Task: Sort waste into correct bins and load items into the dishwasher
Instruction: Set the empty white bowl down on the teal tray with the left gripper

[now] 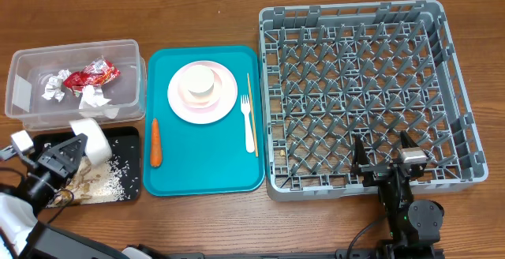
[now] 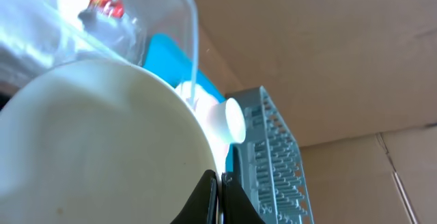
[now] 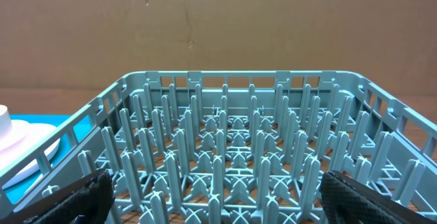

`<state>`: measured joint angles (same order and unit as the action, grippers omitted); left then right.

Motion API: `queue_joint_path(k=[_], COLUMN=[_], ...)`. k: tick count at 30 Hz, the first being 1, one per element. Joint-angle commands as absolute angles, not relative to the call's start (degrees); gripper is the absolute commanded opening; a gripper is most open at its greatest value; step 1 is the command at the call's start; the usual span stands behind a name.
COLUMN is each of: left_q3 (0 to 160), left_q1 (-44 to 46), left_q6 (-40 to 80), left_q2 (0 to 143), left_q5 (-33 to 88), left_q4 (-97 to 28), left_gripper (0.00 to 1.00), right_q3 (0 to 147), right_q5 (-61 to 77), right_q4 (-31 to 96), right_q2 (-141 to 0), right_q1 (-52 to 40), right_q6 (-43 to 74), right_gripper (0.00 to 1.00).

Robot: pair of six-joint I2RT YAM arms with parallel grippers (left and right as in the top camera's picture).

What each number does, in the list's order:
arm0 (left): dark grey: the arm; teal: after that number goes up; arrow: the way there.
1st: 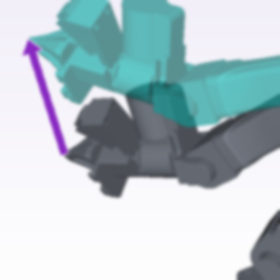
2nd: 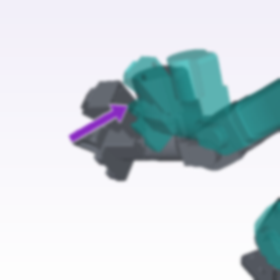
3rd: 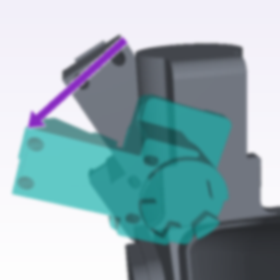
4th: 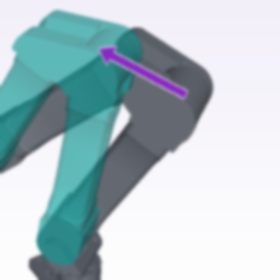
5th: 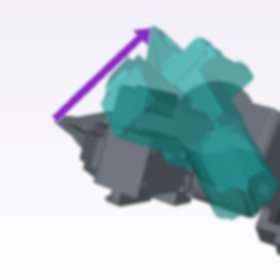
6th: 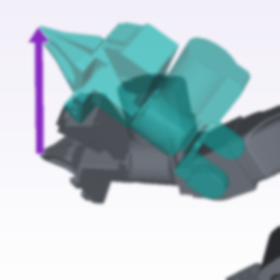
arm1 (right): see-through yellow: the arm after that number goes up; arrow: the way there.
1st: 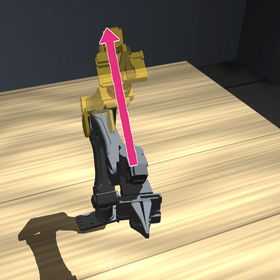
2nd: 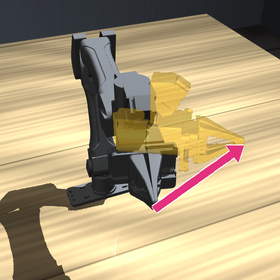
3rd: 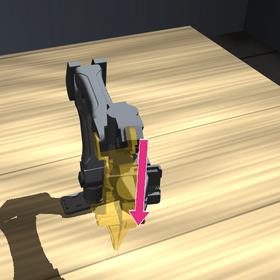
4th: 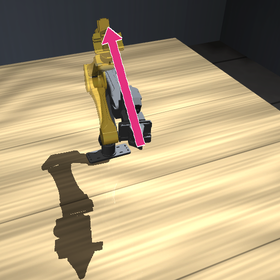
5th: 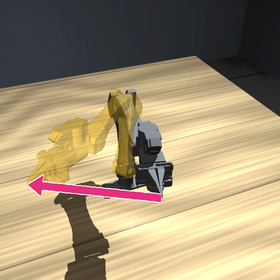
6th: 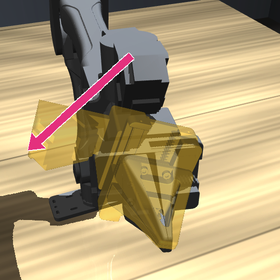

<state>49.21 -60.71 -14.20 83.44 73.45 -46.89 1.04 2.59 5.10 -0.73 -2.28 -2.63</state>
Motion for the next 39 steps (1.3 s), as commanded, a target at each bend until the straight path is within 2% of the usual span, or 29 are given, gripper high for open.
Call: queue_joint_path(k=[1, 11, 21, 29, 34, 39], left_q3=[54.28, 65.80, 65.34, 65.25, 65.25, 65.25], left_q1=[-55.22, -31.81, 2.46, 24.64, 31.05, 33.17], left_q6=[-8.47, 1.61, 10.96, 21.30, 23.55, 24.05], left_q2=[82.81, 77.93, 75.92, 81.47, 87.61, 93.54], left_q5=[65.08, 41.58, 19.11, 1.32, 0.43, 0.45], left_q4=[-48.56, -54.02, -56.38, -53.71, -51.18, -50.78], left_gripper=[0.04, 0.04, 0.04, 0.04, 0.04, 0.04], right_q3=[0.45, 0.45, 0.45, 0.45, 0.45, 0.45], right_q5=[2.68, 2.68, 2.68, 2.68, 2.68, 2.68], right_q4=[4.64, 4.64, 4.64, 4.64, 4.64, 4.64], right_q2=[-0.30, -0.30, -0.30, -0.30, -0.30, -0.30], right_q1=[-2.17, -2.17, -2.17, -2.17, -2.17, -2.17], right_q6=[-2.83, -2.83, -2.83, -2.83, -2.83, -2.83], right_gripper=[1.00, 1.00, 1.00, 1.00, 1.00, 1.00])
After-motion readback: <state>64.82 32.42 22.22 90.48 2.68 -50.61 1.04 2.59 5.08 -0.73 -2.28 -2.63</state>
